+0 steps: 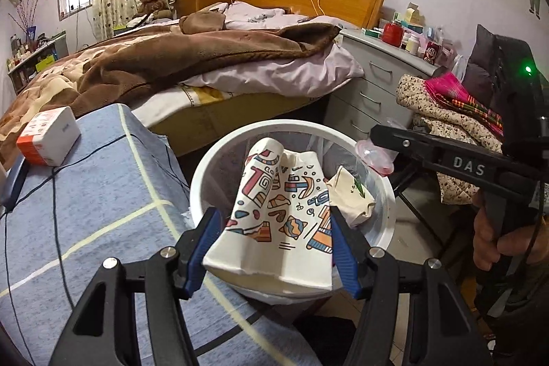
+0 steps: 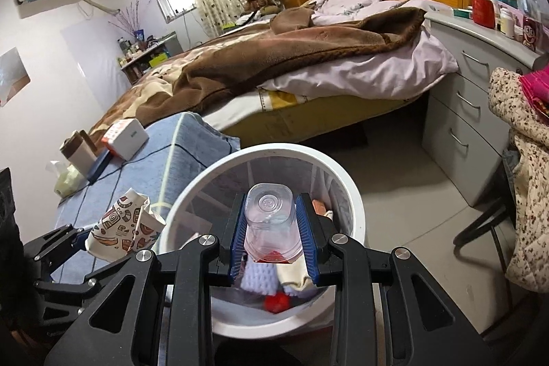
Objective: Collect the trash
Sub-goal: 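Carry the patterned paper cup and clear plastic cup over the bin, then open both tools to drop both cups into the bin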
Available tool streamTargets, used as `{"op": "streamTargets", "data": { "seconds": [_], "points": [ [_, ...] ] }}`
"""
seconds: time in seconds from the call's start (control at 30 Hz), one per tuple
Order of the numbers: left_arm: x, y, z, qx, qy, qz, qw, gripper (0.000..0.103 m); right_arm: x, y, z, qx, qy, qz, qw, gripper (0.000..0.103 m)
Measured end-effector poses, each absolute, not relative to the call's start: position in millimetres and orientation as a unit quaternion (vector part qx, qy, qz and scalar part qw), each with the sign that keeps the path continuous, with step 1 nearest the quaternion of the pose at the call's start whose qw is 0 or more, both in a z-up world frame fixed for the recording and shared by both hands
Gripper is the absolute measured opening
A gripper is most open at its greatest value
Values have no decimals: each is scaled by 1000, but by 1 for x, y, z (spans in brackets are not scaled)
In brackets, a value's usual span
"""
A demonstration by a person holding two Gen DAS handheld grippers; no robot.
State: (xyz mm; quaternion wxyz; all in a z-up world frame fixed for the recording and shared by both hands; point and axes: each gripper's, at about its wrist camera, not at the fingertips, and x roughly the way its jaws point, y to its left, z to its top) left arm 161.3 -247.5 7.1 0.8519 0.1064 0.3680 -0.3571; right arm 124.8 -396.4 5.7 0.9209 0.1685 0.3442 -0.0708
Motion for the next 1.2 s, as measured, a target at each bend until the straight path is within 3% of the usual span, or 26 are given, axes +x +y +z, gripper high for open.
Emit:
{"op": "streamTargets", "data": {
  "seconds": [0.5, 0.53, 0.57, 0.63, 1.2],
  "points": [
    [167, -257, -2, 97, 375, -356, 851, 76, 142, -404, -10, 144, 381, -75, 910, 32],
    [167, -256, -1, 95, 376, -353, 851, 78, 141, -404, -10, 146, 382, -73, 910, 40],
    [168, -255, -1, 93, 377, -351, 852, 79, 142, -404, -10, 147, 382, -72, 910, 54],
    [169, -253, -1, 88, 378, -350, 852, 79, 140, -403, -9, 146, 376, -77, 912, 65],
    [162, -234, -1, 77, 378, -340, 858, 80, 126, -393, -4, 159, 344, -73, 922, 65]
  ]
}}
